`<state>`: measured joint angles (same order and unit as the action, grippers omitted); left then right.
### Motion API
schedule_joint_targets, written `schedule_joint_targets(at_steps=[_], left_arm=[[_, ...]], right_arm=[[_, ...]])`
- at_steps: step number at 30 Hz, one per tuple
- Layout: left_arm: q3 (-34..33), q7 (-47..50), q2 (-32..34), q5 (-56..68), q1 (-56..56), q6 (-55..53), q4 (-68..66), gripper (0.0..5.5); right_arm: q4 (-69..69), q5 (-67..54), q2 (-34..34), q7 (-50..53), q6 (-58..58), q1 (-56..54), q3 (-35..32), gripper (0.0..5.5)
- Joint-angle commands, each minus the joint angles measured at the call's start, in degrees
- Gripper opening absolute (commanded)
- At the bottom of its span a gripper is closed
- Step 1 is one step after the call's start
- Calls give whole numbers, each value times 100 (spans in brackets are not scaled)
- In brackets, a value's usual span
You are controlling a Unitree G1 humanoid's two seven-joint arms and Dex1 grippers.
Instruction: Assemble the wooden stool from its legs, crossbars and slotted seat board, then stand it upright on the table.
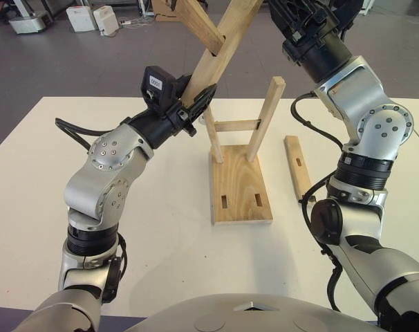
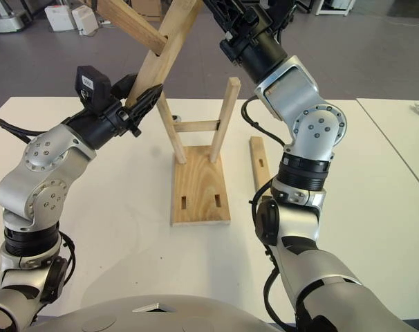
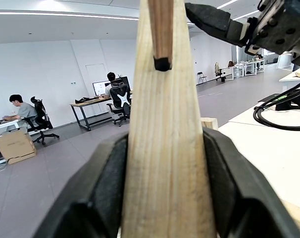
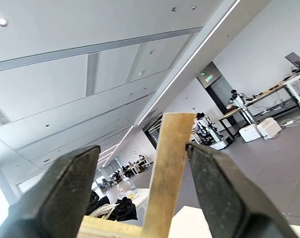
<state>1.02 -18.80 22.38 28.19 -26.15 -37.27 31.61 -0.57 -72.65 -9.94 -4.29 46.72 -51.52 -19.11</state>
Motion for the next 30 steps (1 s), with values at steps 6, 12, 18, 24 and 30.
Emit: schedule_joint_targets(at_steps=[6,12,18,24,30], left_arm=[[400,-481,355,-516,69,243,67,203],[440,-851,385,-342,260,343,205,203],[699,-1279,209,-17,828,425,487,203],[1382,-1446,334,-514,1538,635,461,259],[1339,-1141,368,-933,2479,906,387,367]], right_arm=[[-103,-416,40,367,195,106,-81,305],[-340,-1012,-270,678,584,729,-234,206],[-1334,-1635,-412,1189,650,2140,-225,123],[-2361,-2334,-419,1845,162,3781,-217,107],[-2742,-1917,-695,1917,-528,5061,-852,103]])
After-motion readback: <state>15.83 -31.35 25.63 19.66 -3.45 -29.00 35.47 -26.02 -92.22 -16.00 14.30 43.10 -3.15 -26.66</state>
